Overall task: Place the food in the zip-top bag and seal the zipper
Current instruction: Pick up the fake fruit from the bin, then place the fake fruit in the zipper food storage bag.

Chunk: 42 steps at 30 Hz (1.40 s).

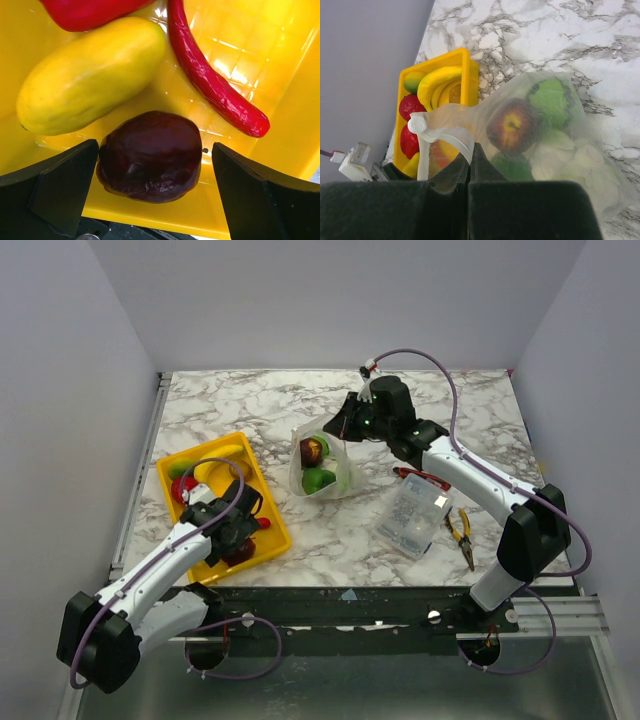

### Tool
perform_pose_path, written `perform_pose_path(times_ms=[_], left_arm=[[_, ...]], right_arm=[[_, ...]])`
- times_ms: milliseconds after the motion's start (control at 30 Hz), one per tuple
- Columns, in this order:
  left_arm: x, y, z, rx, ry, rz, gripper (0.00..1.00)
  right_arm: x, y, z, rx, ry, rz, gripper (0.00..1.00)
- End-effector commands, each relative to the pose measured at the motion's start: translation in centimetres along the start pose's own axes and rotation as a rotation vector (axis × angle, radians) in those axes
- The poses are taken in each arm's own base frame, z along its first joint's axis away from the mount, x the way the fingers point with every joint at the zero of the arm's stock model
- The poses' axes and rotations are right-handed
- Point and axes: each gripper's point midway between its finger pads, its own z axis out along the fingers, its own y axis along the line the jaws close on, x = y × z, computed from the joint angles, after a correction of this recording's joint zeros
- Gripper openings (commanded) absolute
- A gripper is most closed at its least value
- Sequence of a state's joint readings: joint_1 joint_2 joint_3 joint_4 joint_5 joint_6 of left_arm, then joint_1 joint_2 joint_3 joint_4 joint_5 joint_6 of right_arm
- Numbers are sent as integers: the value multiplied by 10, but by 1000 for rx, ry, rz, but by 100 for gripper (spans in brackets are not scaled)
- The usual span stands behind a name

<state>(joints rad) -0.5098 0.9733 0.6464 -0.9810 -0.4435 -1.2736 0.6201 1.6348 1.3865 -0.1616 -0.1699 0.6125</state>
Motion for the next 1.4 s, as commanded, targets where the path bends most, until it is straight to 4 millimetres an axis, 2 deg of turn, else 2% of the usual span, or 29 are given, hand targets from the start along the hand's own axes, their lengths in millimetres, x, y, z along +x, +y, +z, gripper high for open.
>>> perform_pose_path(times_ms=[0,267,467,600,733,833,933,967,1067,1133,1200,1367], left_arm=[[14,-13,4,41,80,16,98],[16,-17,4,40,96,10,92],[12,-22,-1,74,89,8,60],[1,-23,-9,89,59,3,49],[-22,-33,-29,156,-7,11,38],[-41,-49,-53,272,-63,43,30],[-52,-82,-86,511,-98,119,22],[-52,-95,-101,624,-107,160,19],[-51,-133,-156,996,-167,278,19],[-49,-148,-192,1187,-191,331,20],[-46,-159,-215,1293,-177,380,20],[-42,-186,-242,1444,-126,445,20]], right_arm=[[1,-1,5,-13,5,4,0],[0,-4,4,3,1,-6,1],[-1,-1,4,-2,2,-8,1],[-2,-2,3,3,-2,-12,1],[-1,-1,1,0,2,-11,0],[-2,-3,0,6,-6,-12,1],[-2,-1,0,0,-1,-10,1],[-3,0,-1,-1,-6,-12,1],[-7,2,-3,-4,-15,-11,1],[-9,4,-4,-10,-19,-10,1],[-10,6,-5,-13,-20,-7,0],[-9,9,-6,-27,-19,6,1]])
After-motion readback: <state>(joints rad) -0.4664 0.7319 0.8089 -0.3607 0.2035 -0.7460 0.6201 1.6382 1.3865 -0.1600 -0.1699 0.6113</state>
